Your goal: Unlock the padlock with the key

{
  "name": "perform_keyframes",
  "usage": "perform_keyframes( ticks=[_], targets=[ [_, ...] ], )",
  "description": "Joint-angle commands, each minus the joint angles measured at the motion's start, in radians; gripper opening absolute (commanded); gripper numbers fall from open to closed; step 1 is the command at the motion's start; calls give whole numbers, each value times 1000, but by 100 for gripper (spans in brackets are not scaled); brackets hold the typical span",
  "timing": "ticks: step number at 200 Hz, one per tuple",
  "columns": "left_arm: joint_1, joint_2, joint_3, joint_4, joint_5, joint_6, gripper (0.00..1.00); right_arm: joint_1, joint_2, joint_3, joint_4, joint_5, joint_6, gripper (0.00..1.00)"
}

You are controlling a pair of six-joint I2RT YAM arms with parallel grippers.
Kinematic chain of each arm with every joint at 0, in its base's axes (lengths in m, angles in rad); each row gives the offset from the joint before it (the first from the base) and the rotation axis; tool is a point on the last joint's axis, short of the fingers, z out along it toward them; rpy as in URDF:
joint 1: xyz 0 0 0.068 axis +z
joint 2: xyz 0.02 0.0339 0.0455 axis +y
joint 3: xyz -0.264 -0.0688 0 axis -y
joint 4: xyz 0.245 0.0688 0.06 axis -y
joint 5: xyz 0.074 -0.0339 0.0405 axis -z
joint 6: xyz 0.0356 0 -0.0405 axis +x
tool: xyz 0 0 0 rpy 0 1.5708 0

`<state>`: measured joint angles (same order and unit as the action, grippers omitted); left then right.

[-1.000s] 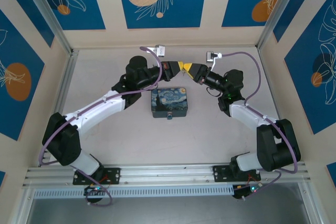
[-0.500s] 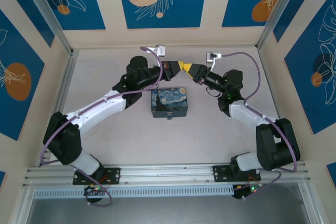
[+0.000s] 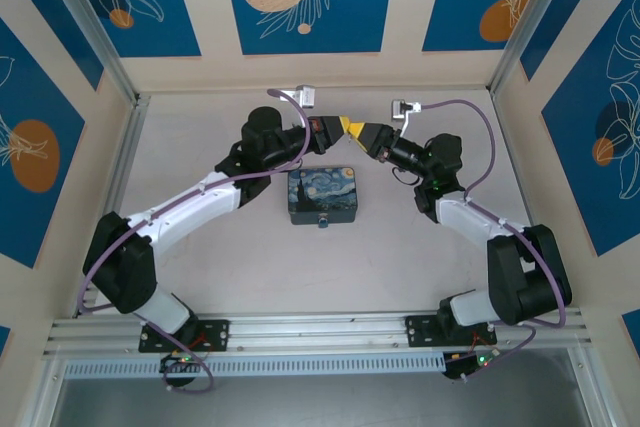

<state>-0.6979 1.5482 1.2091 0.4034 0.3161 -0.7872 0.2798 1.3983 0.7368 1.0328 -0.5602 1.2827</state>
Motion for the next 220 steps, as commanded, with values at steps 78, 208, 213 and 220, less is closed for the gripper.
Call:
perform_keyframes(
  ticks=[78,208,213,220],
  targets=[
    [-3,7,26,38,-13,-7,0,6,7,-33,27,-20,-19,10],
    [1,-83,-36,-41,-75,-9,73,-16,-10,-56,-66,-14,-38,0],
    [2,-99,-49,-57,-88,-7,78,-20,-14,-59,-91,-14,-44,0],
    [5,-127,-65,-91,-103,-3,83,-25,-18,-63,-123,-16,-58,0]
  ],
)
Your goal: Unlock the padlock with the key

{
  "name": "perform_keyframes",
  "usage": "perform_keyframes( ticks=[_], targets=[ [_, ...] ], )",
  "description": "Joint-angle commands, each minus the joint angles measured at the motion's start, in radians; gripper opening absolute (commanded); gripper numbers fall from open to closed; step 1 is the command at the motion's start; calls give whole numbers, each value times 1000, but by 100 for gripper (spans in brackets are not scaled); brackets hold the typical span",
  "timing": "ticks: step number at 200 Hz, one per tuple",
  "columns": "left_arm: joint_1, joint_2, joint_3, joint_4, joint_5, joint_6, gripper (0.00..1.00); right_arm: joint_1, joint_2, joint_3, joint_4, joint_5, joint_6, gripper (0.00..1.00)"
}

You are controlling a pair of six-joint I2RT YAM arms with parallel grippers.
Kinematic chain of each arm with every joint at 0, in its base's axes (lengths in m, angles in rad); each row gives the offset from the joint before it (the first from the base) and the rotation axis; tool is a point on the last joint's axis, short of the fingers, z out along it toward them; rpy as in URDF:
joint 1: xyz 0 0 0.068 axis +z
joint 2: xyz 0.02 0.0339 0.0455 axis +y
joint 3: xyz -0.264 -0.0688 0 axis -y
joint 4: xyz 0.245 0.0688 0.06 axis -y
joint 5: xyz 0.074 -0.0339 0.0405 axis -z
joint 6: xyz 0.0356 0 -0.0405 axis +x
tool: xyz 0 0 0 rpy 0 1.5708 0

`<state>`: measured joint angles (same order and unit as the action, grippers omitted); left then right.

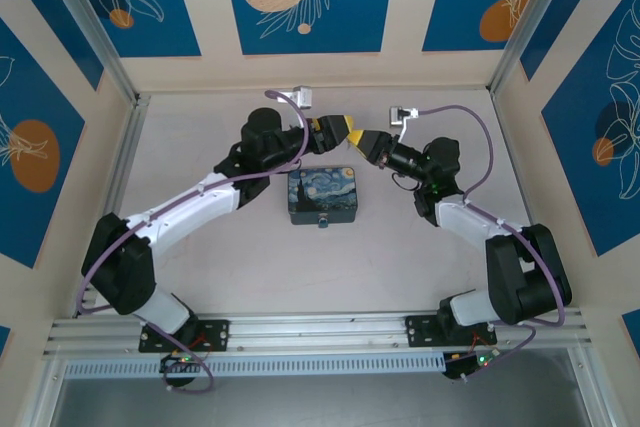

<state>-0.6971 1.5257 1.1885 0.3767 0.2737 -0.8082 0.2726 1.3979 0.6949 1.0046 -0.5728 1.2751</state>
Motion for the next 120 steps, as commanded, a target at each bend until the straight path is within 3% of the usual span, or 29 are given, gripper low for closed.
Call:
perform_keyframes(
  ticks=[1,31,56,82,120],
  targets=[
    [4,-108,-47,-70,-63,19,84,-19,-18,-21,-100,-3,-53,0],
    [6,-208,-110,-281,-101,70,99,-36,-32,-10,-316,10,-136,0],
    [2,-281,-217,-373,-110,92,100,-42,-8,-17,-430,28,-183,0],
    [-22,-333,-352,-367,-100,83,100,-40,44,-37,-428,36,-173,0],
    [-132,-323,-509,-298,-148,97,100,-3,104,-53,-415,53,-162,0]
  ],
)
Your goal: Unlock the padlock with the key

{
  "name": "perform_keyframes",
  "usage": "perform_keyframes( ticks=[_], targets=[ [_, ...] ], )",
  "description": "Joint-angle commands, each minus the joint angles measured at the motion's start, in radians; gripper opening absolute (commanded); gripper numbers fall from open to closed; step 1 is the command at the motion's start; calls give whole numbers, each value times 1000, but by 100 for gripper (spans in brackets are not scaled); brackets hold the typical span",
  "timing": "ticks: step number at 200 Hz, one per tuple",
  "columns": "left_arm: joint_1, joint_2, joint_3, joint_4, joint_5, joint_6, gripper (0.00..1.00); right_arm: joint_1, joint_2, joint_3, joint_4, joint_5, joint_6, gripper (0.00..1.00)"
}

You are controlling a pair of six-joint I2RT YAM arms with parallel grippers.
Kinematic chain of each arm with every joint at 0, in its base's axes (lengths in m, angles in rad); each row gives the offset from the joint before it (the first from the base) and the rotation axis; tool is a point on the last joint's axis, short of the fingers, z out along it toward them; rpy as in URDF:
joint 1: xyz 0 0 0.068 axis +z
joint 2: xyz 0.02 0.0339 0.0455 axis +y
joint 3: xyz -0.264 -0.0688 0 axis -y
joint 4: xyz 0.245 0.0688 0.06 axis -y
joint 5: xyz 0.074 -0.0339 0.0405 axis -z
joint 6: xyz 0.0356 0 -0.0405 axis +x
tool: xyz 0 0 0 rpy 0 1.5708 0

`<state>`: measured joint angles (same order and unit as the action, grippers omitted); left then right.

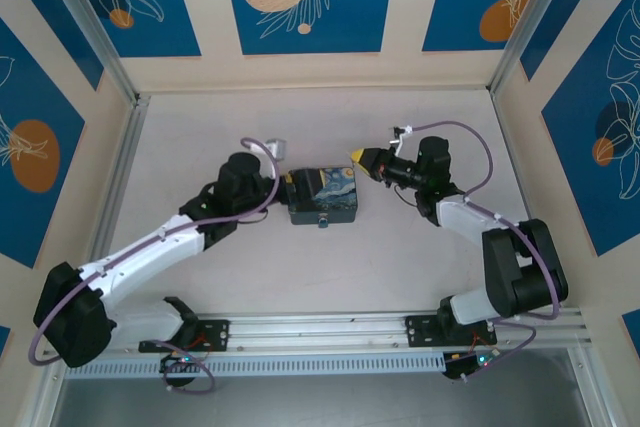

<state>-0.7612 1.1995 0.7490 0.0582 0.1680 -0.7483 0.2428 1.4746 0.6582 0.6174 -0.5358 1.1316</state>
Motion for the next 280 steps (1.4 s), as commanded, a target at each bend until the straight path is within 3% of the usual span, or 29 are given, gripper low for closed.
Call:
perform_keyframes(
  ticks=[1,48,124,280],
  targets=[
    [-72,4,-73,24,-46,38,100,28,29,-17,-29,17,-19,0],
    [-176,143,-134,144,-132,114,100,86,61,-17,-54,64,-25,0],
    [-193,299,-168,325,-231,232,98,130,103,-4,-84,133,1,0],
    [-194,594,-103,622,-203,273,93,133,148,33,-170,186,-1,0]
  ],
)
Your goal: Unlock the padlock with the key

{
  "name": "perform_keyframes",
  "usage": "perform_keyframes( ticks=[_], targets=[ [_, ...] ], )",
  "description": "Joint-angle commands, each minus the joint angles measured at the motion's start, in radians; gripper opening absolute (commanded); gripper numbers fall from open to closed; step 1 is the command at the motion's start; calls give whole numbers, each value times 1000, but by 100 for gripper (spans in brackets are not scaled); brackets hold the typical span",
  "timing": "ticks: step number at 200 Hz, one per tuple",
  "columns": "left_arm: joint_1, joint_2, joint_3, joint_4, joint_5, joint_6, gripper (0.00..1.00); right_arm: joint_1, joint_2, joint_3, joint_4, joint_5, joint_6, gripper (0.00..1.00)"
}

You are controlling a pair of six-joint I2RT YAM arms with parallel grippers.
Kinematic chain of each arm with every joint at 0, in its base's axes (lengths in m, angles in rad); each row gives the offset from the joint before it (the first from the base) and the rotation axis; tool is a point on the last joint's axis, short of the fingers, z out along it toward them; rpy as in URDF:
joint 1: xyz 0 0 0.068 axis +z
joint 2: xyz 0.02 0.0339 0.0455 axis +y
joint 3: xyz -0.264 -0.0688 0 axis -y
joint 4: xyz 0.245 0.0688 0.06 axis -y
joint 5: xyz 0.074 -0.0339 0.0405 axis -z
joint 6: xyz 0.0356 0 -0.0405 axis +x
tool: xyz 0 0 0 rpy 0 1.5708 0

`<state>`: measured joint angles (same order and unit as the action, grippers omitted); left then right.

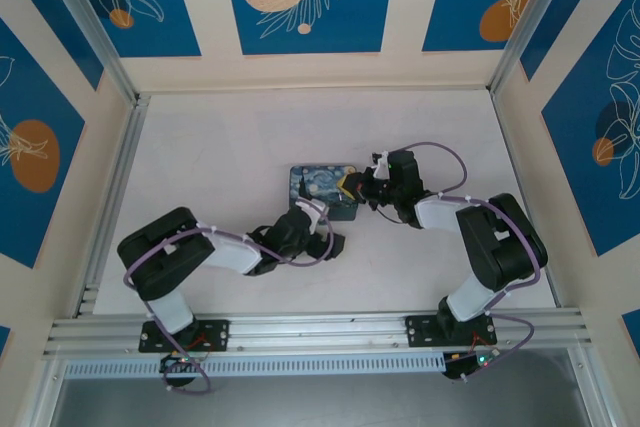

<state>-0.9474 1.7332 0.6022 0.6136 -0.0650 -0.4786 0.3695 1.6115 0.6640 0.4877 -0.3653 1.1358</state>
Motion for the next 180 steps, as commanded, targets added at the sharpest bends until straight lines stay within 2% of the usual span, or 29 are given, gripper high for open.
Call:
perform_keyframes(
  ticks=[1,52,104,139,180],
  targets=[
    [-8,61,45,67,32,1,93,7,12,29,-40,16,-6,0],
    [4,89,73,173,88,-115,93,7,19,45,-71,19,-23,0],
    [63,159,40,333,129,-298,94,6,19,54,-100,26,-39,0],
    [74,218,13,446,110,-400,93,5,20,48,-94,25,-38,0],
    [70,228,-14,491,45,-463,91,0,22,39,-87,22,-36,0]
  ],
)
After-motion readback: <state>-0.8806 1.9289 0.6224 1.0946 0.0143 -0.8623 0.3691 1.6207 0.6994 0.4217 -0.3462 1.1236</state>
